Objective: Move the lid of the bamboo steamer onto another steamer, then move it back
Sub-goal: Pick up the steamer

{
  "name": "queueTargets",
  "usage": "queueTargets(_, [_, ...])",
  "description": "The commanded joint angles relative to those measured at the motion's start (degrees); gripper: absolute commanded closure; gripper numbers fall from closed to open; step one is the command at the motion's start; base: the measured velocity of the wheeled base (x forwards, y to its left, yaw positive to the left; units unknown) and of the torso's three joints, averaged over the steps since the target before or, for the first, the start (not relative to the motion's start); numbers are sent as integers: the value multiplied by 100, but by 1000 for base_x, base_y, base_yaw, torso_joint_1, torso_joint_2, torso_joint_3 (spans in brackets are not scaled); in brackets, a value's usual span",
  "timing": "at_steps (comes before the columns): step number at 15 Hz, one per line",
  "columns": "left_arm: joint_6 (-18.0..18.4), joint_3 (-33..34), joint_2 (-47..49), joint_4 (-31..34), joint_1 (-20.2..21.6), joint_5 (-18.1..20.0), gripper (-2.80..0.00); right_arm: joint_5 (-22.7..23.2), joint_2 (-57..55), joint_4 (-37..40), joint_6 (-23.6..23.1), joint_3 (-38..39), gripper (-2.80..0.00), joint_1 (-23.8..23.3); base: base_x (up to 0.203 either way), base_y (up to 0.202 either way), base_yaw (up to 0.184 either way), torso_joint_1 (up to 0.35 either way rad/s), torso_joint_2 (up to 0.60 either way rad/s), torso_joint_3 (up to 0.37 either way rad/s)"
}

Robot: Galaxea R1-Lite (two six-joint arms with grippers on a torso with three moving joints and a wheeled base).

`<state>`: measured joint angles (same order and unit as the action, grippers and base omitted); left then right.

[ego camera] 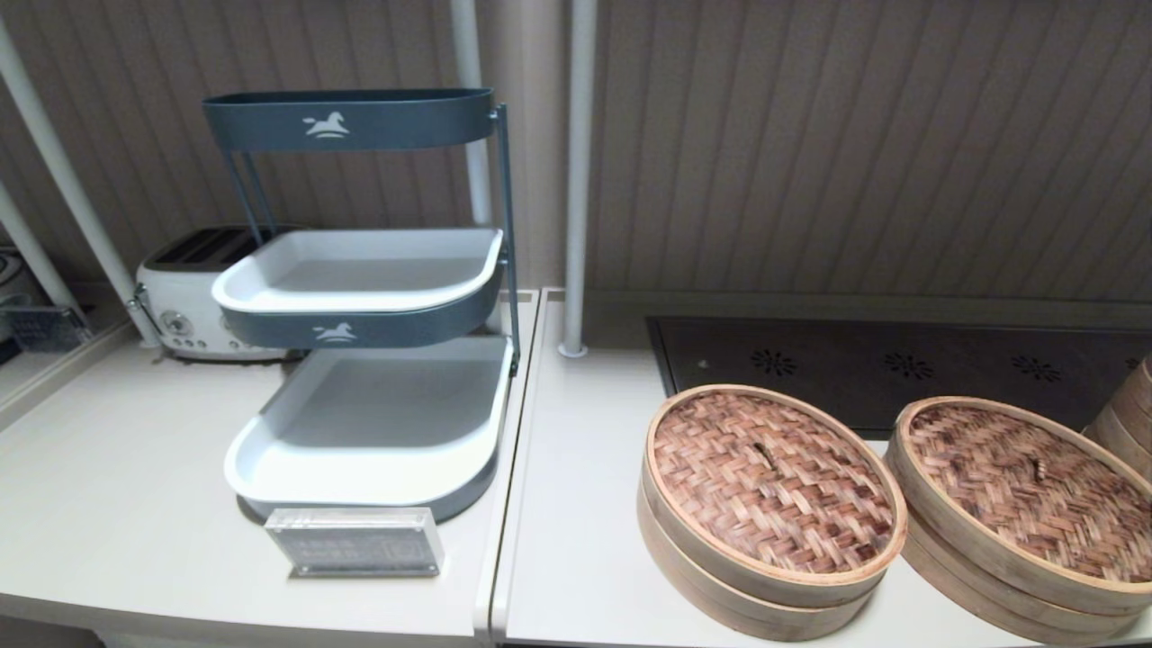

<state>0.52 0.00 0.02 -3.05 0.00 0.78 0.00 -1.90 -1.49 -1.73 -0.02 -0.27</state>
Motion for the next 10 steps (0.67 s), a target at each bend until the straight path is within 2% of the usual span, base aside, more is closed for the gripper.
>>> queueTargets(1, [0, 158, -11, -3, 0, 1, 0, 0, -126, 8, -3, 108, 0, 8, 0, 0, 0, 0, 0, 0])
queueTargets(2, [0, 158, -11, -3, 0, 1, 0, 12, -144, 10, -16, 23, 0, 13, 0, 0, 0, 0, 0, 0])
queueTargets(5, [0, 158, -11, -3, 0, 1, 0, 58, -660, 208, -13, -999, 0, 8, 0, 0, 0, 0, 0, 0])
queueTargets(10, [0, 158, -11, -3, 0, 9, 0, 33, -3071, 462, 106, -2627, 0, 125, 0, 0, 0, 0, 0, 0])
